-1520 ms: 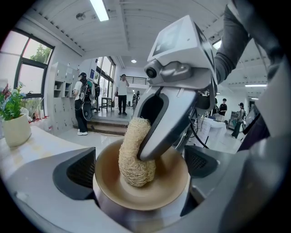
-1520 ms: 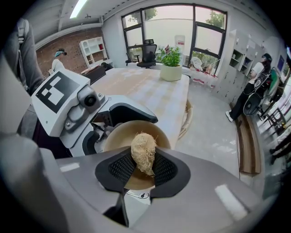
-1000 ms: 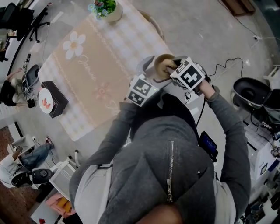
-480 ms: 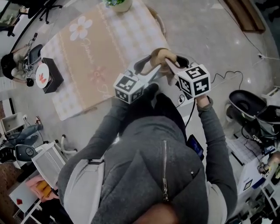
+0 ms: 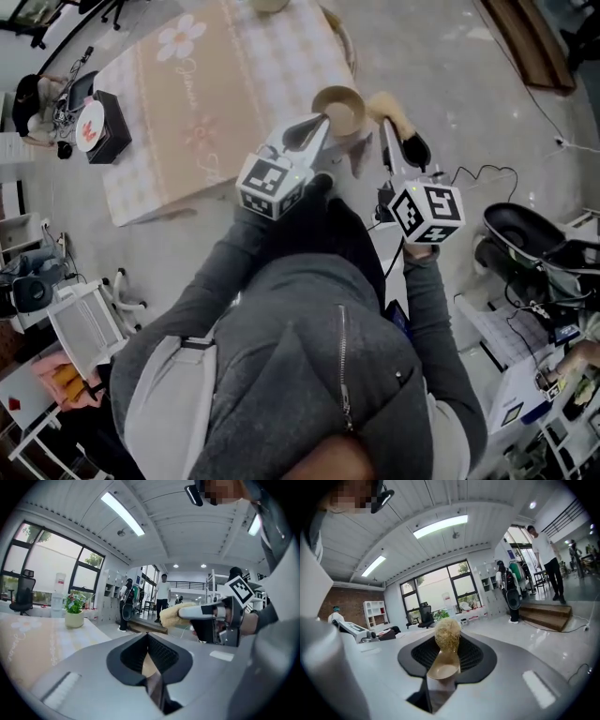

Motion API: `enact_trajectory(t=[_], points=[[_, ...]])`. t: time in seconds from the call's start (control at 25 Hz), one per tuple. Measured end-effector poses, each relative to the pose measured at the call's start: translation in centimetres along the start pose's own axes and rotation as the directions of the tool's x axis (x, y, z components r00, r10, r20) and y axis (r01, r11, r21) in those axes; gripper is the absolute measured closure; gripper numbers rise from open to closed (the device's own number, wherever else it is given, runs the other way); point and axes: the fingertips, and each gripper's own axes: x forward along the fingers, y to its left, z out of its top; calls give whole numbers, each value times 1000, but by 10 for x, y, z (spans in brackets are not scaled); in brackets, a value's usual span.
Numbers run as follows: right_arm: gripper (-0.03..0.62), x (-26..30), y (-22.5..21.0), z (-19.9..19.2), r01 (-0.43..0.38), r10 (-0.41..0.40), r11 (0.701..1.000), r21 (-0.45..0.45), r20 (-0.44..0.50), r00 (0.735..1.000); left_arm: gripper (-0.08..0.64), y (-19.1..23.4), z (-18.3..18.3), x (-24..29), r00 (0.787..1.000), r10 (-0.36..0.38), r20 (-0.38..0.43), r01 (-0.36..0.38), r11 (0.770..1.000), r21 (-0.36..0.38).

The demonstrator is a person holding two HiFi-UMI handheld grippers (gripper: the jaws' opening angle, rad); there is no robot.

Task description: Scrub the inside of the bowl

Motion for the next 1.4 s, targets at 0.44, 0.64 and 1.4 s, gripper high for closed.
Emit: enact_trajectory(t=[0.44, 0.64, 1.4], points=[[494, -49, -42, -36, 228, -229, 974, 22, 57, 972, 549, -34, -22, -9, 999, 33, -10, -32, 999, 15], [494, -49, -39, -35, 233, -233, 972, 17, 57, 971, 549, -41, -22, -11, 999, 33, -9, -33, 999, 20], [495, -66, -45, -25, 229, -229, 973, -4, 66, 971, 549, -62, -20, -11, 998, 60, 24, -61, 998, 23]])
